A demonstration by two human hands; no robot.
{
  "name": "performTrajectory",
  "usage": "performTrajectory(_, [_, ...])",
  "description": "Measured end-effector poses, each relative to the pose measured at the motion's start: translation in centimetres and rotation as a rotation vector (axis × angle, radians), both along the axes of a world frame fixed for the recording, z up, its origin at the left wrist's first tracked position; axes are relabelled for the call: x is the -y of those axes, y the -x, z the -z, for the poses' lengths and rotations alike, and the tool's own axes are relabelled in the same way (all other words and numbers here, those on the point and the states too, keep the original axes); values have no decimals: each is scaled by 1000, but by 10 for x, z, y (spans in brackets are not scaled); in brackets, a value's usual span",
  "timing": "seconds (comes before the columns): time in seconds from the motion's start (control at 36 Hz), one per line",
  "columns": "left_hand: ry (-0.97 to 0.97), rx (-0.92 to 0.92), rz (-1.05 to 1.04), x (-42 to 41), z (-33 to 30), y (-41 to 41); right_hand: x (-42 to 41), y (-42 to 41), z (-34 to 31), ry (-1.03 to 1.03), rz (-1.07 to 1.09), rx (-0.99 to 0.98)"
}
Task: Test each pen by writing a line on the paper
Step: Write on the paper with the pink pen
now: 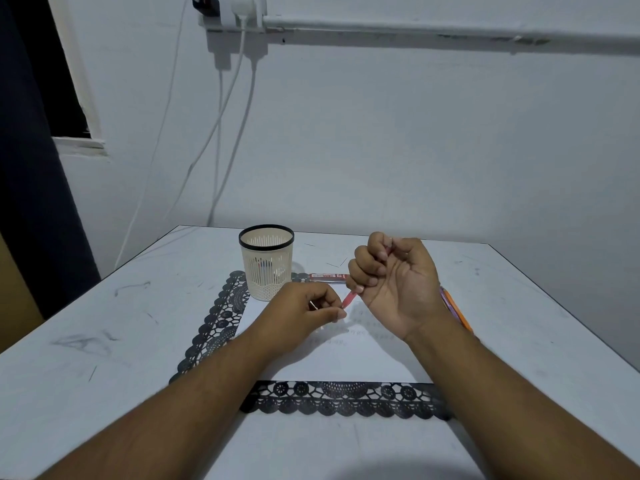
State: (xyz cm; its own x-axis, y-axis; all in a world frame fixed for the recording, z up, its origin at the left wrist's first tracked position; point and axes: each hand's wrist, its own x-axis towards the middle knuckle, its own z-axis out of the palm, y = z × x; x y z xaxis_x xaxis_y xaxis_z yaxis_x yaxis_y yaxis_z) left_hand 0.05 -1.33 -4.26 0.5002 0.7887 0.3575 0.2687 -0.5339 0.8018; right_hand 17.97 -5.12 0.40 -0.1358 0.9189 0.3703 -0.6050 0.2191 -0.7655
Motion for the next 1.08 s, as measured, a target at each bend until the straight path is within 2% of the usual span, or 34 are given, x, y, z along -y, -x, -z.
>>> performTrajectory(0.44, [-2, -4, -40, -1, 1, 1, 0, 6, -3, 91, 101, 35])
performTrajectory(0.53, [-14, -4, -56, -3, 1, 1, 0, 6, -5, 115, 102, -7])
performTrajectory(0.67, [-10, 0, -52, -2, 2, 0, 2, 7, -2, 98, 78, -78])
performTrajectory(1.08, [14, 5, -21, -2, 1, 1, 4, 6, -3, 76, 105, -53])
